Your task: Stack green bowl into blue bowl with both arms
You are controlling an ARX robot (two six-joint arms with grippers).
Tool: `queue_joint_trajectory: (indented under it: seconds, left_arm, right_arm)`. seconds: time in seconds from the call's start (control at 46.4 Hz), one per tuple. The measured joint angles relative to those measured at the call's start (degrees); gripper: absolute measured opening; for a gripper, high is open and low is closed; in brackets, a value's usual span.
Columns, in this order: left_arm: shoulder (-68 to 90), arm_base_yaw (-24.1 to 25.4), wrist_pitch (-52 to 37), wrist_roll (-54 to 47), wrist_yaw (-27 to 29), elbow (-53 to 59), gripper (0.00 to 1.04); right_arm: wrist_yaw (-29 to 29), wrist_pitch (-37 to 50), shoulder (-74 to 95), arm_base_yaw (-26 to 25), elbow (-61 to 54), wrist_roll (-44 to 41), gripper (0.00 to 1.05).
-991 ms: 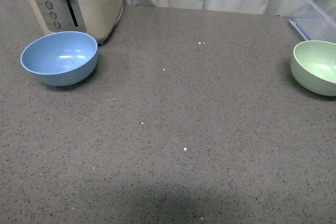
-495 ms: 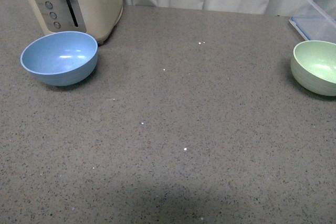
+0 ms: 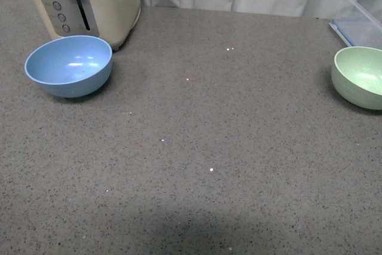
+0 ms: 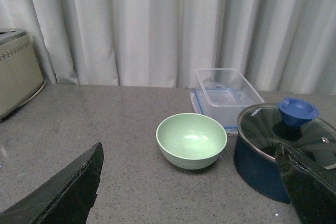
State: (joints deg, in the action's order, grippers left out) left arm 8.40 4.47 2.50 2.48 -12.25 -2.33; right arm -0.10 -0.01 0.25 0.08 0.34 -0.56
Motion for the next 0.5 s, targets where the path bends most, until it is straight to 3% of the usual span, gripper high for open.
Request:
queue_joint_trajectory:
  seconds: [0.237, 0.495]
  left_arm:
    - [29.35, -3.13, -17.22, 8.81, 6.71, -8.39, 0.98]
    - [58.4, -8.15, -19.21, 20.41, 13.35, -21.35, 0.98]
  right_arm:
    - [0.02, 0.0, 0.0, 0.0, 0.0, 0.0, 0.96]
    - [0.02, 0.0, 0.0, 0.0, 0.0, 0.0, 0.96]
